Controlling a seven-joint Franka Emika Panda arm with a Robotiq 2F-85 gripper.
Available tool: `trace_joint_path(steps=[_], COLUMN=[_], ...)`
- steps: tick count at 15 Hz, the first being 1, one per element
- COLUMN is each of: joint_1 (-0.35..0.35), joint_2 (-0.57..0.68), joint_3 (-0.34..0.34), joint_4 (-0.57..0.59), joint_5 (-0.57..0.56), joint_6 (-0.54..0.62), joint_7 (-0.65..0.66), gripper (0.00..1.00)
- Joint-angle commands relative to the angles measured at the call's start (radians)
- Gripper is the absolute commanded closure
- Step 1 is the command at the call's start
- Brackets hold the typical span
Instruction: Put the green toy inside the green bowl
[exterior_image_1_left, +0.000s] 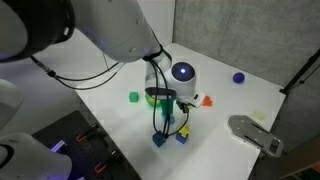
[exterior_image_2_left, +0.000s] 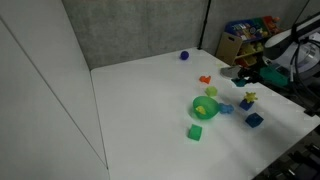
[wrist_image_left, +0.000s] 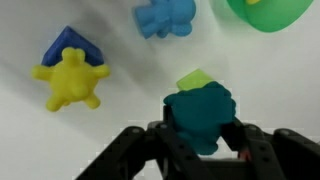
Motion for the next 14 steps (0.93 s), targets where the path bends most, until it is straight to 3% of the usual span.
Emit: trace_joint_path(steps=[1, 4, 10, 14], joint_1=[0.01, 0.133, 0.466, 0.624], joint_2=[-0.075, -0.108, -0.133, -0.109], joint_3=[0.039, -0.038, -0.277, -0.386], joint_4=[-0.086, -0.111, -0.095, -0.067], joint_5=[0.03, 0.001, -0.078, -0.15], joint_6=[-0.046, -0.063, -0.028, -0.023], joint_7=[-0.024, 0.037, 0.168, 0.272], gripper=[0.77, 0.77, 0.77, 0.77])
